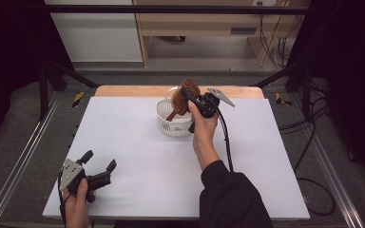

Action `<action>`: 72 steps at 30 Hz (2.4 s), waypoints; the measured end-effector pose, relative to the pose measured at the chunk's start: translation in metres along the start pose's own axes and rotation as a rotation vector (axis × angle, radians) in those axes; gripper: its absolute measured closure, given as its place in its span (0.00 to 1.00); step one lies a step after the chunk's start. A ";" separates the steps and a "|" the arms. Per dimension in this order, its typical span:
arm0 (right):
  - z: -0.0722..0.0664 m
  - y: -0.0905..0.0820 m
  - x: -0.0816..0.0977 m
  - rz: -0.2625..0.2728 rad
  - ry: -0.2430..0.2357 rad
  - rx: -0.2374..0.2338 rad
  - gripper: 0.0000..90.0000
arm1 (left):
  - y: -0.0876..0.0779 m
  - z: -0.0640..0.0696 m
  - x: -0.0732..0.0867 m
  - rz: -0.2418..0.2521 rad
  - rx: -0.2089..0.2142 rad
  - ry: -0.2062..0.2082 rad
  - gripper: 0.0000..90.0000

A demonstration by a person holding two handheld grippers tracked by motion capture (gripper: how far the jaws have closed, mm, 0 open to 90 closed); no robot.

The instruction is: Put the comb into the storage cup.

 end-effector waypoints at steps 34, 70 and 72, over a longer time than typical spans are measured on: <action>0.014 -0.005 -0.001 -0.061 -0.099 0.032 0.50 | 0.000 0.000 0.001 -0.005 0.001 0.000 0.04; 0.046 -0.013 -0.003 -0.071 -0.069 0.066 0.44 | 0.001 0.001 0.002 -0.009 0.003 0.000 0.04; 0.046 -0.013 -0.003 -0.071 -0.071 0.067 0.44 | 0.001 0.001 0.002 -0.008 0.003 0.001 0.04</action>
Point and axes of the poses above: each handheld gripper's, and its own axes: y roughly forward along the jaws, x roughly out of its underside, z roughly to its right, the point moved 9 cm from there along y, roughly forward along the jaws, and after that the axes turned 9 degrees about y, right-handed, at the moved point
